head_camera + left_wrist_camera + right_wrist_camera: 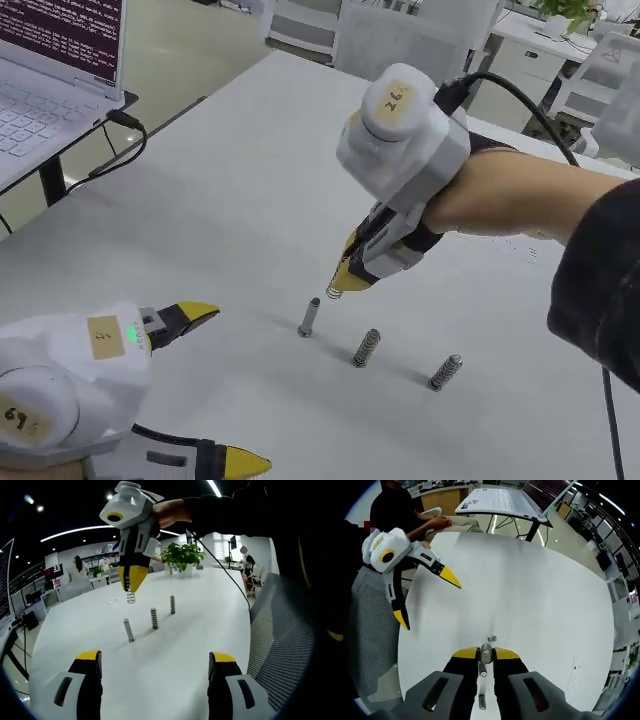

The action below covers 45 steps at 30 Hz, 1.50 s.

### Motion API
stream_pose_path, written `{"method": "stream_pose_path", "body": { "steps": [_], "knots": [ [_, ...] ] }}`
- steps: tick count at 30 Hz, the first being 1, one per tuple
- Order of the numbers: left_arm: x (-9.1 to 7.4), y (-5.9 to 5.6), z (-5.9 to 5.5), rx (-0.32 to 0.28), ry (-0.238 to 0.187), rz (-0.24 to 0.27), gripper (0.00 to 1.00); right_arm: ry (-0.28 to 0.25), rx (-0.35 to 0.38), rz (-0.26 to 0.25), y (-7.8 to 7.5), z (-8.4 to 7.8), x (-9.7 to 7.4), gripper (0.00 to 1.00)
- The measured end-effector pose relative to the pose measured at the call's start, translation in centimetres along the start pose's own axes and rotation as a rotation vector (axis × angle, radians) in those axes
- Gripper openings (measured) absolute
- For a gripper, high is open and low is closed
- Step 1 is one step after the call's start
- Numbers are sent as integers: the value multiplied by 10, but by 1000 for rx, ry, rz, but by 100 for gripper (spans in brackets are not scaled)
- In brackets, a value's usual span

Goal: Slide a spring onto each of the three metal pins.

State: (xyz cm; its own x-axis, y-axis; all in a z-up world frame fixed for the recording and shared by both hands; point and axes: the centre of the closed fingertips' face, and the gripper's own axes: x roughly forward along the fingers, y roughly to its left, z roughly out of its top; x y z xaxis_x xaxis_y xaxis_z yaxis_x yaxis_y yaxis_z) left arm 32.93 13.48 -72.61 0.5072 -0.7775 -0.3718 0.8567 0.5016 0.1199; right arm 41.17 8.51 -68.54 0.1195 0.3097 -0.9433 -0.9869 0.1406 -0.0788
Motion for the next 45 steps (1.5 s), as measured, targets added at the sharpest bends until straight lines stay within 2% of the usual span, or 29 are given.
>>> {"method": "stream_pose_path", "body": {
  "steps": [15,21,34,45],
  "knots": [
    [-1,7,-3,25,11,28,86,12,19,-1,-11,1,24,8],
    [-1,9,-4,23,13,29,85,14,30,14,-10,1,32,8],
    [0,8,-5,20,14,22,84,25,35,34,-9,-1,41,8],
    [0,9,-7,11,19,23,82,39,46,42,-13,-7,59,8]
  ]
}}
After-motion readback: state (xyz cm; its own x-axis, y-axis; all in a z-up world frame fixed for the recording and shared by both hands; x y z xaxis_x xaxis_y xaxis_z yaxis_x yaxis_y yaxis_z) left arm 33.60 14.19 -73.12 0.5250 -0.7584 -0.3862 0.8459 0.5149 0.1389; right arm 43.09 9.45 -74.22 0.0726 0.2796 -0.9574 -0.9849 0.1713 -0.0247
